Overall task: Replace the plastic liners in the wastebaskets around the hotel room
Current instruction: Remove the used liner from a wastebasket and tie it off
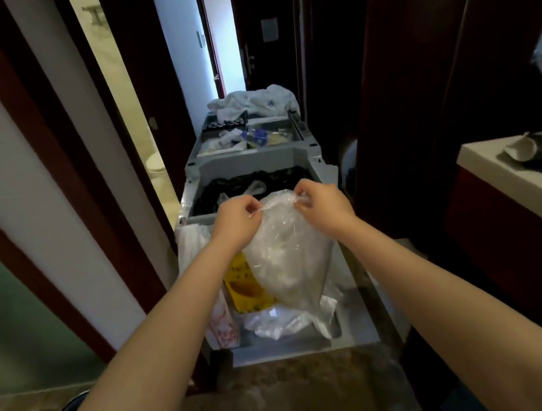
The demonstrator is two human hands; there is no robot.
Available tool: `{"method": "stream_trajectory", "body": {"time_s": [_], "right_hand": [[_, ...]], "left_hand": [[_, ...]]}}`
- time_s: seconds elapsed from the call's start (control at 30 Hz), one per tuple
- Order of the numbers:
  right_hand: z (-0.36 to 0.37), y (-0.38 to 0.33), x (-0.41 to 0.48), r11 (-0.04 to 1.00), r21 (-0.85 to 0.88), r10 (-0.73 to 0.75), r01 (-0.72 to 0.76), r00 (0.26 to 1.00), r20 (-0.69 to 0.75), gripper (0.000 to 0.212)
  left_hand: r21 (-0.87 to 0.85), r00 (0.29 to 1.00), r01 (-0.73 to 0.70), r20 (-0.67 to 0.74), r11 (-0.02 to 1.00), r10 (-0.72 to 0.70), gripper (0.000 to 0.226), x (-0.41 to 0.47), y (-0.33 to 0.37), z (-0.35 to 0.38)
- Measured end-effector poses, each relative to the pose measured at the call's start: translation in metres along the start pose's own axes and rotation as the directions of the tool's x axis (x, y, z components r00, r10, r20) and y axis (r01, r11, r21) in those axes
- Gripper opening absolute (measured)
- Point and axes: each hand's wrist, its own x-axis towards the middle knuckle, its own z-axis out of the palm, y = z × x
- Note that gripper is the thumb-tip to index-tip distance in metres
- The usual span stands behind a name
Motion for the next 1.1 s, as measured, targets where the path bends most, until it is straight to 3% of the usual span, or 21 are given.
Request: {"method": "stream_trajectory", "body": {"time_s": [0.13,0.33,0.63,0.73,0.83,0.9,0.93,1.0,1.03,1.1], "right_hand": [[0.021,0.008,0.088,0.997,0.08,0.033,-0.024,0.993,-0.112,0.013],[0.068,0.018,0.211,0.97,0.232,0.126,-0.073,0.967,-0.221,0.013],[0.138,0.025,0.353,0.964,0.255,0.104,-0.075,0.989,-0.101,0.005],[0.171,0.032,0.386,0.937,0.326,0.129,-0.127,0.992,0.015,0.009],[0.217,0.049,0.412,0.966,0.224,0.083,-0.125,0.978,0.191,0.015],[0.246,0.062,0.424,0.994,0.091,0.015,-0.059,0.908,0.42,0.027],[0.258,0.068,0.43,1.0,0.03,-0.012,-0.007,0.815,0.579,0.038],[0.279,0.08,0.441,0.989,-0.088,0.006,0.122,0.553,0.833,0.064],[0.288,0.084,0.448,0.974,-0.128,0.027,0.189,0.464,0.885,0.073],[0.303,0.088,0.461,0.957,-0.14,0.025,0.253,0.411,0.911,0.077]], "left_hand": [[-0.065,0.999,0.022,-0.048,0.998,-0.025,0.005,0.091,-0.023,0.011],[-0.134,1.0,0.02,-0.02,0.991,-0.022,0.016,0.223,-0.067,0.031],[-0.117,0.996,0.086,-0.001,0.989,-0.087,0.017,0.353,-0.151,0.045],[-0.112,0.989,0.147,-0.008,0.983,-0.149,0.021,0.376,-0.185,0.057],[-0.033,0.973,0.228,-0.014,0.973,-0.229,0.026,0.384,-0.231,0.081],[0.1,0.936,0.319,0.122,0.943,-0.329,0.031,0.382,-0.264,0.101],[0.21,0.889,0.346,0.236,0.914,-0.391,0.035,0.379,-0.28,0.111],[0.409,0.762,0.318,0.428,0.856,-0.487,0.043,0.374,-0.3,0.128],[0.442,0.731,0.302,0.462,0.845,-0.502,0.044,0.374,-0.304,0.133],[0.424,0.724,0.323,0.465,0.846,-0.51,0.037,0.378,-0.304,0.139]]}}
